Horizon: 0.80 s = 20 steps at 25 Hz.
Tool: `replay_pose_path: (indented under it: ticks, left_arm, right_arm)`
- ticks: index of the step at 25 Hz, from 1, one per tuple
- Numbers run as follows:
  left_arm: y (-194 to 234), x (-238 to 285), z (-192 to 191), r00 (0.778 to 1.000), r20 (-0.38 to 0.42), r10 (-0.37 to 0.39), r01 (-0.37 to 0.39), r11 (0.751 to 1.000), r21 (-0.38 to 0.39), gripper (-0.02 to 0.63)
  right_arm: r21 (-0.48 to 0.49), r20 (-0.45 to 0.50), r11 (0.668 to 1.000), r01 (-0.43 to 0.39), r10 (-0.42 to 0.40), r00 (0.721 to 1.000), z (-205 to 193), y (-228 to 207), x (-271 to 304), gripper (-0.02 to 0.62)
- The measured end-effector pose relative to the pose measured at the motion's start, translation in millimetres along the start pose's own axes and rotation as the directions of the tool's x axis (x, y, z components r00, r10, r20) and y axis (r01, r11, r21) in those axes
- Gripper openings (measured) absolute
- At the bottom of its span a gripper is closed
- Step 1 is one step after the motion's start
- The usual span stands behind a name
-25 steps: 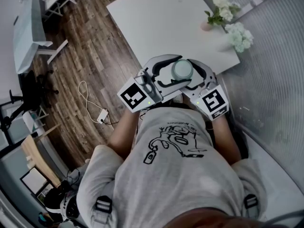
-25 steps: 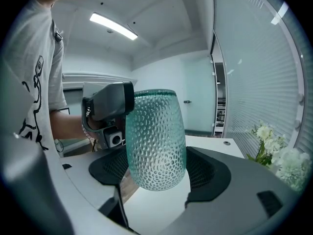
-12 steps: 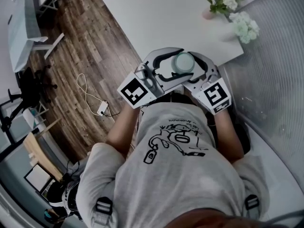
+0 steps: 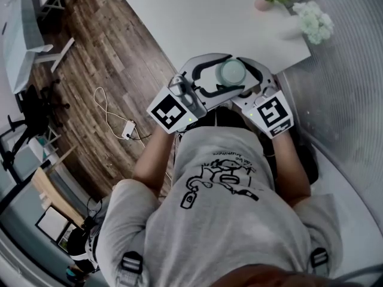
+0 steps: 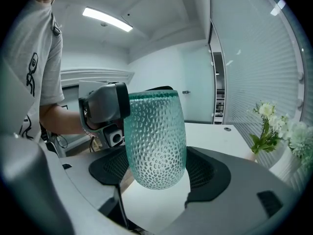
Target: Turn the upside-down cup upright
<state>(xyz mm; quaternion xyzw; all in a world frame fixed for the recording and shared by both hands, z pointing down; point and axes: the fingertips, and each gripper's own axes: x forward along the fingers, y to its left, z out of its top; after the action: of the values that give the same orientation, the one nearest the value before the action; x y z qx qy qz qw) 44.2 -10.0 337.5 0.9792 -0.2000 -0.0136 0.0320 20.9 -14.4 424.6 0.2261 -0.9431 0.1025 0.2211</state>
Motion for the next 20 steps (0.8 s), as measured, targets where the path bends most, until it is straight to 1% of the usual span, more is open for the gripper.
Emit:
replay_pose_path:
  ticks: [2, 6, 8, 10, 15, 20]
  left_arm:
    - [-1, 1, -5, 1.000, 0.005, -0.007, 0.007, 1.000, 0.014, 0.275]
    - [-5, 2, -18, 0.999, -0.030, -0.025, 0.027, 0.998, 0.064, 0.276]
    - [-5, 2, -24, 0.999, -0.042, -0.024, 0.027, 0.997, 0.071, 0.276]
    - [-5, 2, -29, 0.999, -0.036, -0.024, 0.027, 0.997, 0.077, 0.276]
    - [-4, 2, -47, 0.999, -0.032, -0.018, 0.019, 0.999, 0.042, 0.276]
    - [-6, 2, -58, 0.999, -0.037, -0.014, 0.016, 0.999, 0.045, 0.276]
  right_arm:
    - [0.001, -0.008, 1.000, 0.002, -0.002, 1.000, -6, -1, 1, 0.365]
    - [0.014, -0.019, 1.000, -0.004, 0.004, 1.000, -18, 0, 5, 0.367]
    - [0.013, -0.016, 1.000, -0.007, 0.008, 1.000, -22, 0, 8, 0.366]
    - [0.014, -0.017, 1.000, -0.006, 0.007, 1.000, -27, -1, 11, 0.367]
    - [0.016, -0.023, 1.000, 0.000, 0.001, 1.000, -42, -1, 17, 0.365]
    - [0.027, -0.021, 1.000, 0.008, -0.007, 1.000, -52, -1, 21, 0.365]
